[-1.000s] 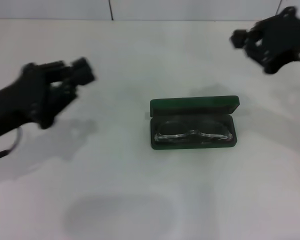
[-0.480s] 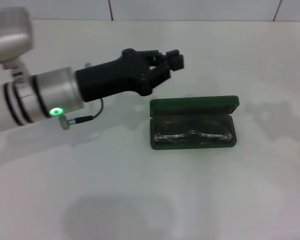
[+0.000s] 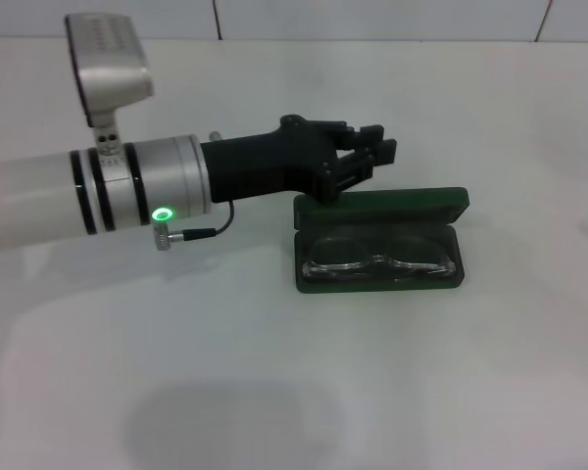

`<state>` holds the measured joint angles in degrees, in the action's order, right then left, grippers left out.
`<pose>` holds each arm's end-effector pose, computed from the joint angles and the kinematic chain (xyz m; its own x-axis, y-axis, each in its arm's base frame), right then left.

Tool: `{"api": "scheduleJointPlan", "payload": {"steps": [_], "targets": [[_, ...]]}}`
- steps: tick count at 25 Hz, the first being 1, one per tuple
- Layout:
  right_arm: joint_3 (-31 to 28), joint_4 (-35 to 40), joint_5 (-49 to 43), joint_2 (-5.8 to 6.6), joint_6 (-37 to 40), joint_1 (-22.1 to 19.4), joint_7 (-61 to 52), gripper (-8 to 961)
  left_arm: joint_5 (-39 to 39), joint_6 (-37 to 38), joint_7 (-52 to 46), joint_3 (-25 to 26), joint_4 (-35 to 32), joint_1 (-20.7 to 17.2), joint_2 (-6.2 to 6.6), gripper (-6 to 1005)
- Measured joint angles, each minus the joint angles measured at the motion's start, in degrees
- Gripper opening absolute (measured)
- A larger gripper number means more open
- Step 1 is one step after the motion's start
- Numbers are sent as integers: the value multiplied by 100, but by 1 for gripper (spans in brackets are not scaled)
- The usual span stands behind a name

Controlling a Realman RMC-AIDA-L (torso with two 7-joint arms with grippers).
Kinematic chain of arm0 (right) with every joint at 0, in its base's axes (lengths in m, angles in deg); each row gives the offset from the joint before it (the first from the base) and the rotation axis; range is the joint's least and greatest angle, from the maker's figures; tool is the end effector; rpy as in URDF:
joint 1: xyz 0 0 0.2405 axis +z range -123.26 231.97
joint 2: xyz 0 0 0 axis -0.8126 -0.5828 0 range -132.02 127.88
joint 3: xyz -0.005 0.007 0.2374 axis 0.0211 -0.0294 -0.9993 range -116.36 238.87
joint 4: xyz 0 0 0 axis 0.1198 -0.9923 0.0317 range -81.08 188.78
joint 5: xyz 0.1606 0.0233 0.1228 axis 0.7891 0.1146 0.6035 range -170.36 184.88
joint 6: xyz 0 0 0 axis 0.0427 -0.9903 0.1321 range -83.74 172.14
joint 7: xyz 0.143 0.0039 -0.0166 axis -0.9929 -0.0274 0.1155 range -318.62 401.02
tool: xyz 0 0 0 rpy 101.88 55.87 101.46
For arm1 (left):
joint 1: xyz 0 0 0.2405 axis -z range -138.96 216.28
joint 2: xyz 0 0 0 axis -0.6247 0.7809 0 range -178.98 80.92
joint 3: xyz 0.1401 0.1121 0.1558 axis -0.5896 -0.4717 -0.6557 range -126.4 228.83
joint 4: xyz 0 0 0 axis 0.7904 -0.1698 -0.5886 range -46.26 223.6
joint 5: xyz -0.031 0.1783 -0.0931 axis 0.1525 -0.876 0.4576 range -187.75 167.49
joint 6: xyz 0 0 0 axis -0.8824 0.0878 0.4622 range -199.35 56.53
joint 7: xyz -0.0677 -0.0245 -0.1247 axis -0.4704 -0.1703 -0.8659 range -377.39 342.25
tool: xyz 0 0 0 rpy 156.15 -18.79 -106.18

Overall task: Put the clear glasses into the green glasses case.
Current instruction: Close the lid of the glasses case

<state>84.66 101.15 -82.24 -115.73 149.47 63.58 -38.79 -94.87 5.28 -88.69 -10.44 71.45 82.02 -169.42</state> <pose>0.3099 0.2288 0.1529 0.5771 -0.0748 -0.8132 -0.6320 -0.6715 -0.3868 -0.1624 0.3442 -0.0644 0.7061 0.3095 0.6369 0.4145 -0.9099 -0.0173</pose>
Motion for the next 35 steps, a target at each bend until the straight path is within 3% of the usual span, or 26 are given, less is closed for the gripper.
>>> {"api": "scheduleJointPlan", "payload": {"steps": [10,26,35], "targets": [[-157,-447,-36,3,72,-4,336,160,226,-747,12,-480,335,322,-38,245],[-129,-728,-94,15,-22,117,539,184,1388,-1580,-45,-2069,299,332,-37,234],[-132,-857,-95,14,-78,167,597,205,1456,-1598,-47,-2209,289,282,-38,249]]}}
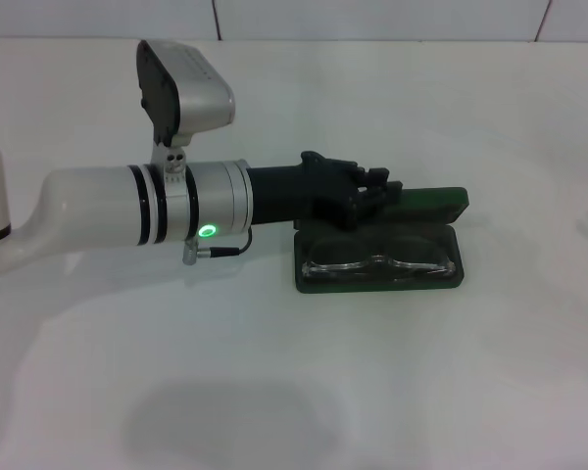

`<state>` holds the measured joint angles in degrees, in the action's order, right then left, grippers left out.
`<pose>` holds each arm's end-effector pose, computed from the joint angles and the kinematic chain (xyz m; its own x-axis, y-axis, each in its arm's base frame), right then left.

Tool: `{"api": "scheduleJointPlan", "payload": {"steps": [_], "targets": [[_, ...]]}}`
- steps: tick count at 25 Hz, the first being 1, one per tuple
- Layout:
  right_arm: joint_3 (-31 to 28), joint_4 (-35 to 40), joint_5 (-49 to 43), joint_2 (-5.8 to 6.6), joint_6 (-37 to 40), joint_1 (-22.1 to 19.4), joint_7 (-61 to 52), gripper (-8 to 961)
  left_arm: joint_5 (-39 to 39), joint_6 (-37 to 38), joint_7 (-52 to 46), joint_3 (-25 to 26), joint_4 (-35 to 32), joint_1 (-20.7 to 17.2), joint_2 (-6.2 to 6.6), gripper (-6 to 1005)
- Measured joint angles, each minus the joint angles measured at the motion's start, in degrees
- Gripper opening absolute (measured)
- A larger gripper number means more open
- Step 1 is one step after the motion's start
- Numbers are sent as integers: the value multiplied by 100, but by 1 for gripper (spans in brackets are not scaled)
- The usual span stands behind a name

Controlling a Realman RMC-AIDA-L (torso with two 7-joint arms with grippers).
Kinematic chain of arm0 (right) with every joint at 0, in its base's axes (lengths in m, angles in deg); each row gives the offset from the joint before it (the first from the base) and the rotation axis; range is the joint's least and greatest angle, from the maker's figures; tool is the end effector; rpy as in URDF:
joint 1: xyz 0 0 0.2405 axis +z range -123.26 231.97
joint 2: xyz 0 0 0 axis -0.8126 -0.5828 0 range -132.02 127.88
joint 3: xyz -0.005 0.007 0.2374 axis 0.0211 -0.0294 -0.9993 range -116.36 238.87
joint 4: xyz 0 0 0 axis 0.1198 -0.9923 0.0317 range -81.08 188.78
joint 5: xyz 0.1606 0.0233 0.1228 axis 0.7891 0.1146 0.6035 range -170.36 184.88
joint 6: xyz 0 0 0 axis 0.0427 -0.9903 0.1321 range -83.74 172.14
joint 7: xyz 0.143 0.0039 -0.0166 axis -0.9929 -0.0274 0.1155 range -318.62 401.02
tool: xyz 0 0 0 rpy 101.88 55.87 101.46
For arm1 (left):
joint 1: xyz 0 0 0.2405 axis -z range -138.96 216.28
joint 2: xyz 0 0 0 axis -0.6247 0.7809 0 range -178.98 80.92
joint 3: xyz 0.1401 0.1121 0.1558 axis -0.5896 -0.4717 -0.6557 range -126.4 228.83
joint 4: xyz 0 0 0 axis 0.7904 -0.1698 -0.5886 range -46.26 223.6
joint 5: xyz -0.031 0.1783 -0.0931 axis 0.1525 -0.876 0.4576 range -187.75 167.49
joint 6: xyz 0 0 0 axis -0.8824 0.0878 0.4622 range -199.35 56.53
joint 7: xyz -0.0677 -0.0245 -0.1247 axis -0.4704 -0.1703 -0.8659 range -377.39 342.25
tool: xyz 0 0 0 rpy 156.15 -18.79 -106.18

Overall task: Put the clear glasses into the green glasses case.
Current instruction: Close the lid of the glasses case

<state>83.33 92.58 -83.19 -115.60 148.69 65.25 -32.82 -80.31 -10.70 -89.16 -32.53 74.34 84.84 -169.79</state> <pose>0.3175 0.2325 0.1335 0.5387 -0.0618 -0.8402 -0.6539 -0.6595 -0.3708 -0.1682 0.3504 -0.1021 0.7971 0.3582 0.4861 0.4597 -0.8819 -0.1039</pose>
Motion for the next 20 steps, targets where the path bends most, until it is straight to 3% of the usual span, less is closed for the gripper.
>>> {"api": "scheduleJointPlan", "payload": {"steps": [20], "targets": [[0,-98,1,-10,-114,61,107,251,43,306,327,-533,-250,-444,0,281]]}}
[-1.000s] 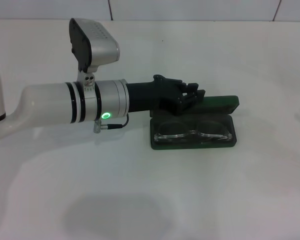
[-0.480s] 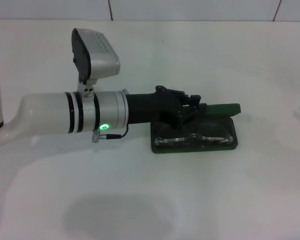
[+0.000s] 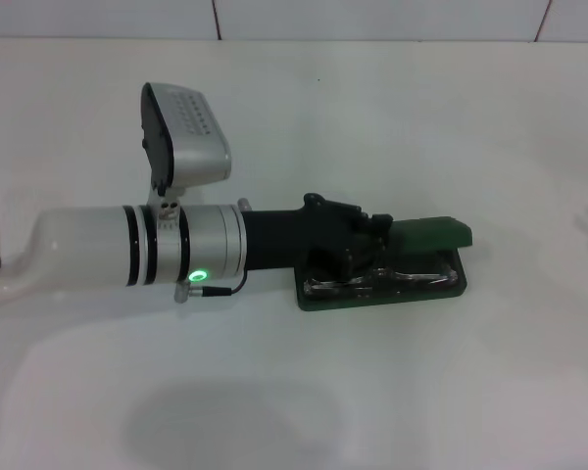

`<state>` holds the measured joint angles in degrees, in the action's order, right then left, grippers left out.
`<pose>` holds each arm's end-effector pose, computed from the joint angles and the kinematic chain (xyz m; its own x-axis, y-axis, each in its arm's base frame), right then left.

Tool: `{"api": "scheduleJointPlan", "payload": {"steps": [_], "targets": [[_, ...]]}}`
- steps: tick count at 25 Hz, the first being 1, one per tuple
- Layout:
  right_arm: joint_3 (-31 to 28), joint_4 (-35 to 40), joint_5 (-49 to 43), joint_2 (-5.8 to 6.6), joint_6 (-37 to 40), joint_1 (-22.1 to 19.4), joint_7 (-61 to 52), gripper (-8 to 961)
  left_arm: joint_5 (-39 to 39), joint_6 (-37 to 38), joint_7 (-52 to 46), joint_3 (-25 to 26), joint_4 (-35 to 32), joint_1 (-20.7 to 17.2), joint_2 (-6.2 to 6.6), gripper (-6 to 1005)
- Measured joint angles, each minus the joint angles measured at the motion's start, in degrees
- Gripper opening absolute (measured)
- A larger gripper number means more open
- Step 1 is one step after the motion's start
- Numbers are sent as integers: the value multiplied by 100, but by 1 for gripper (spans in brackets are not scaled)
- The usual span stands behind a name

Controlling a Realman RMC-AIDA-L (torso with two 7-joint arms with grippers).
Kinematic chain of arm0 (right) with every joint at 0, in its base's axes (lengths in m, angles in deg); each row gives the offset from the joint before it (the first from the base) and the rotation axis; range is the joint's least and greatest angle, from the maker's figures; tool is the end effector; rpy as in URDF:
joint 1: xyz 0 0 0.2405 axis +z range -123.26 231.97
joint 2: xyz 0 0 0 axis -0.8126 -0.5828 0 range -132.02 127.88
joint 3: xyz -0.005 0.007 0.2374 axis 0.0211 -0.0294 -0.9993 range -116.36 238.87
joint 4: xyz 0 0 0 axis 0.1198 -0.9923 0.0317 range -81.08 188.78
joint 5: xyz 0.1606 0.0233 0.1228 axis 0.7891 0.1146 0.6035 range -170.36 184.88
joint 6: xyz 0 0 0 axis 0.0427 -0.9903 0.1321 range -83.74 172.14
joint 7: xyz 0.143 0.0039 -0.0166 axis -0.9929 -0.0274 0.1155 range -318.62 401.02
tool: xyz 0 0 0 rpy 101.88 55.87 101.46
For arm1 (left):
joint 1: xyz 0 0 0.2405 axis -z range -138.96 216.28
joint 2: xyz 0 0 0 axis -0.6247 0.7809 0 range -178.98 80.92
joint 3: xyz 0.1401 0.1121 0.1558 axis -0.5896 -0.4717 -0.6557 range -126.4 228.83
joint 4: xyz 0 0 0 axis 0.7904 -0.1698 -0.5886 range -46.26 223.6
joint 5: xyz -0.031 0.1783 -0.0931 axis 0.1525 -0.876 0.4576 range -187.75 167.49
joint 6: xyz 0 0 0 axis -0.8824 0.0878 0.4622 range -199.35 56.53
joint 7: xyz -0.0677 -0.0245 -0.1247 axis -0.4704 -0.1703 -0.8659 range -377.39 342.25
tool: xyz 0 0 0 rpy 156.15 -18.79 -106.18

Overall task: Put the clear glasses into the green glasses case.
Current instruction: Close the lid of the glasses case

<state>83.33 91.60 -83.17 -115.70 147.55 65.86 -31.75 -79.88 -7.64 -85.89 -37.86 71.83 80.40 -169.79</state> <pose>0.3180 0.2369 0.1306 0.5400 -0.0559 -0.8398 -0.6571 -0.6516 -0.3792 -0.1812 0.3254 -0.1076 0.8324 0.3157 0.4554 0.3866 -0.9196 -0.0692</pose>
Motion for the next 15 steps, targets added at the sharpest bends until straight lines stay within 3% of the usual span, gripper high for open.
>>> {"api": "scheduleJointPlan", "payload": {"steps": [10,15], "targets": [[3,-109,0,6,0,50,45,274,32,113,496,-331,-29,-278,1,297],[13,-139,-42,33,46,29,63,285,349,856,572,-356,-511,-593,45,305]]}}
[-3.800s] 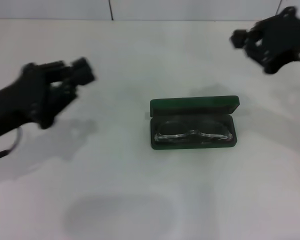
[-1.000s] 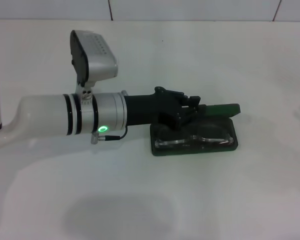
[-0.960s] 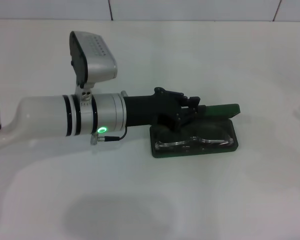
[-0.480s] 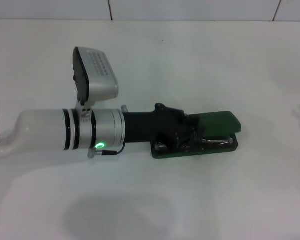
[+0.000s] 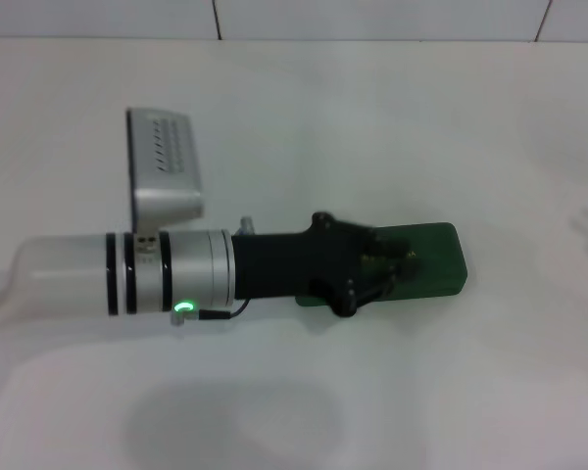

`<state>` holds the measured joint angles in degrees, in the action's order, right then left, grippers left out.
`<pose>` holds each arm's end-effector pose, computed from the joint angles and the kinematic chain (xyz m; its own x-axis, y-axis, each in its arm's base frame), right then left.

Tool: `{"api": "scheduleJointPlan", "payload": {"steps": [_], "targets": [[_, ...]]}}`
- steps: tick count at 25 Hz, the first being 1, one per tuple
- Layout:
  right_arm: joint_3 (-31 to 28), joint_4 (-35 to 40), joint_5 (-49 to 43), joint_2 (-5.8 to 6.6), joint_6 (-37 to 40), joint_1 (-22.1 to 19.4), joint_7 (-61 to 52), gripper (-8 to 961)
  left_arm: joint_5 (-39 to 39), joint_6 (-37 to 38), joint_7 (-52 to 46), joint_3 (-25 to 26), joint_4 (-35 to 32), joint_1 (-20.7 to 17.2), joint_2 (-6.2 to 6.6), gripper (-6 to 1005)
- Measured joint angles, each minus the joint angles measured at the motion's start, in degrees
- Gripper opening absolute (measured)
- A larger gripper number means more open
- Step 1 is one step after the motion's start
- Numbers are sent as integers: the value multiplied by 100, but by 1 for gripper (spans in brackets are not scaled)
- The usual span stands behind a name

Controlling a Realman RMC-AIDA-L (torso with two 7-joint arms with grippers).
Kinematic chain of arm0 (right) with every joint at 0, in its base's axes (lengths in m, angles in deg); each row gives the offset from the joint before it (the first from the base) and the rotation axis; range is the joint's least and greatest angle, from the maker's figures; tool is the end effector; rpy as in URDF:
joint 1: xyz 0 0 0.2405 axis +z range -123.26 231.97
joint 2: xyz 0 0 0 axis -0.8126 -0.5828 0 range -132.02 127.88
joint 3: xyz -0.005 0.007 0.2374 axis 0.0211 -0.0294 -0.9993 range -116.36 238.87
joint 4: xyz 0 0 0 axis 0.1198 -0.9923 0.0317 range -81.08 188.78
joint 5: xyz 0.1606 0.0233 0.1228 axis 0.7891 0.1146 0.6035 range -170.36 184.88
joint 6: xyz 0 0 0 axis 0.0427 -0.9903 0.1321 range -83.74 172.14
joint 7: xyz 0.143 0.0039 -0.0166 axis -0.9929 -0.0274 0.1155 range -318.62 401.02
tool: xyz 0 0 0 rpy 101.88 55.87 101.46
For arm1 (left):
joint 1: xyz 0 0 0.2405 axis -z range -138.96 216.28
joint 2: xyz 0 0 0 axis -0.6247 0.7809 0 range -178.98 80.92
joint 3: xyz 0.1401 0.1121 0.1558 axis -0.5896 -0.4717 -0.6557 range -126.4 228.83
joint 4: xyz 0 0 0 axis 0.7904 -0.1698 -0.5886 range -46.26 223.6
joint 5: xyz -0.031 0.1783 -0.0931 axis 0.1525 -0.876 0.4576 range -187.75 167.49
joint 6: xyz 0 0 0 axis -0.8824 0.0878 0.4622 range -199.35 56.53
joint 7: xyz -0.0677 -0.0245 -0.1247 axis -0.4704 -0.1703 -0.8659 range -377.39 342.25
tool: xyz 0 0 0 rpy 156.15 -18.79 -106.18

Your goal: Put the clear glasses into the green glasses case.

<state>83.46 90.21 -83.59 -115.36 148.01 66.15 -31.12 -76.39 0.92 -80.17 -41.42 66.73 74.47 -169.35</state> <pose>0.3179 0.2367 0.1276 0.5357 -0.0620 -0.8422 -0.6541 -0.6612 -0.3674 -0.1778 0.2981 -0.0988 0.8117 0.2184 0.5417 0.2668 -0.9637 -0.0112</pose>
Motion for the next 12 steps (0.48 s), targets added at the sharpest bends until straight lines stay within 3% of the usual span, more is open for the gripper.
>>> {"api": "scheduleJointPlan", "payload": {"steps": [3,6,9,12], "targets": [[16,40,-419,17,138,32,74,292,119,808,-51,237,-525,-317,106,310],[161,16,-1012,-22,277,308,219,299,80,1813,-19,731,-889,-724,319,315],[606,-1,-1251,-135,359,541,296,306,33,2614,15,1075,-902,-986,522,320],[1362,8,-1238,-233,430,740,436,313,-112,2902,-253,1119,-904,-1123,628,363]]}}
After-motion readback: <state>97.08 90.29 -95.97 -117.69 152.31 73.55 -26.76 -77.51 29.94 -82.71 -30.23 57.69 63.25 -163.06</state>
